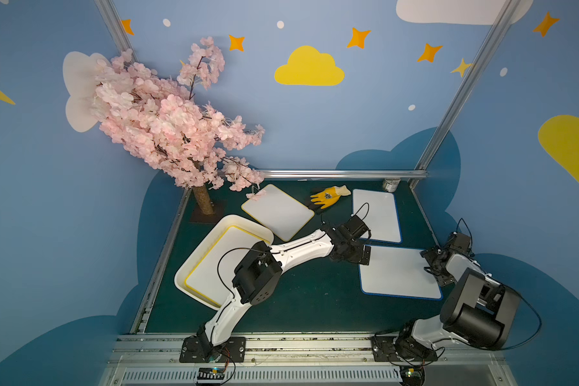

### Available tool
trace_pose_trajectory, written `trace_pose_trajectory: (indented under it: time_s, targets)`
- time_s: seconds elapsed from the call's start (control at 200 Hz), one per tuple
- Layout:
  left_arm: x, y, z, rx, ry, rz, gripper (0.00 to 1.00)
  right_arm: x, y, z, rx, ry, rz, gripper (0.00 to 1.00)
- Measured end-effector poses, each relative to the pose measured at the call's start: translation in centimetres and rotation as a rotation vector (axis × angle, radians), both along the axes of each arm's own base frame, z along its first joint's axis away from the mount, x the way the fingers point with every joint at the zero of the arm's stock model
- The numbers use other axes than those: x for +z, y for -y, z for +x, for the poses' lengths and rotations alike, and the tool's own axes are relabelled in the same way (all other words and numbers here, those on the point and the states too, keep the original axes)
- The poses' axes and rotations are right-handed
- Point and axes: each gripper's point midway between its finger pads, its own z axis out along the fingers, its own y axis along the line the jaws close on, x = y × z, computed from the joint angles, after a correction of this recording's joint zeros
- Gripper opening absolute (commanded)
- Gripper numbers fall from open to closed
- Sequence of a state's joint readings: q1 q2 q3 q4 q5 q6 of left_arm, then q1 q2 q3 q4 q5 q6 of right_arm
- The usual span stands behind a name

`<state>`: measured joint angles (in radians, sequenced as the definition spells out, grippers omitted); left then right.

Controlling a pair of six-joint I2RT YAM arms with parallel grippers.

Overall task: Put the whiteboard into the storage box
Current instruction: Move the whiteboard to the center of the board.

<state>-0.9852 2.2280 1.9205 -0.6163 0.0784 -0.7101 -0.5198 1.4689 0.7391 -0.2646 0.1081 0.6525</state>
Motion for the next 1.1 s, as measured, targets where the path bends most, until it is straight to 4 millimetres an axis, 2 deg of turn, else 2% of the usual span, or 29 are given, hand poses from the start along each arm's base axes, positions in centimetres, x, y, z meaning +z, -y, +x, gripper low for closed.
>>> trace_pose_trajectory:
  time_s: [0.17,0.426,0.566,0.821,0.991,1.102]
  targets:
    - [0.1,0.3,-0.1,0.016,-0.02,-0.019,0.99,-1.5,0.3,-0.3,-0.015,-0.016,0.028,0.89]
    - [0.1,0.5,-0.2,0.015,-0.023,-0.032,1.0,-1.5,0.4,0.8,-0.003,-0.008,0.074,0.89]
    - [-0.8,0.2,-0.3,0.018,-0.031,-0.019,1.0,-1.3,-0.1,1.3,0.014,0.001,0.108,0.88]
    - [-3.5,-2.1,0.0,0.047,-0.07,0.038,0.99,-1.1,-2.3,2.4,0.079,0.026,0.195,0.86]
    - [-3.6,-3.4,0.5,0.07,-0.072,0.048,0.99,-1.1,-4.7,3.2,0.15,0.016,0.225,0.86]
    - [-3.1,-4.8,0.7,0.09,-0.066,0.051,0.99,-1.1,-5.4,3.7,0.178,0.006,0.231,0.86]
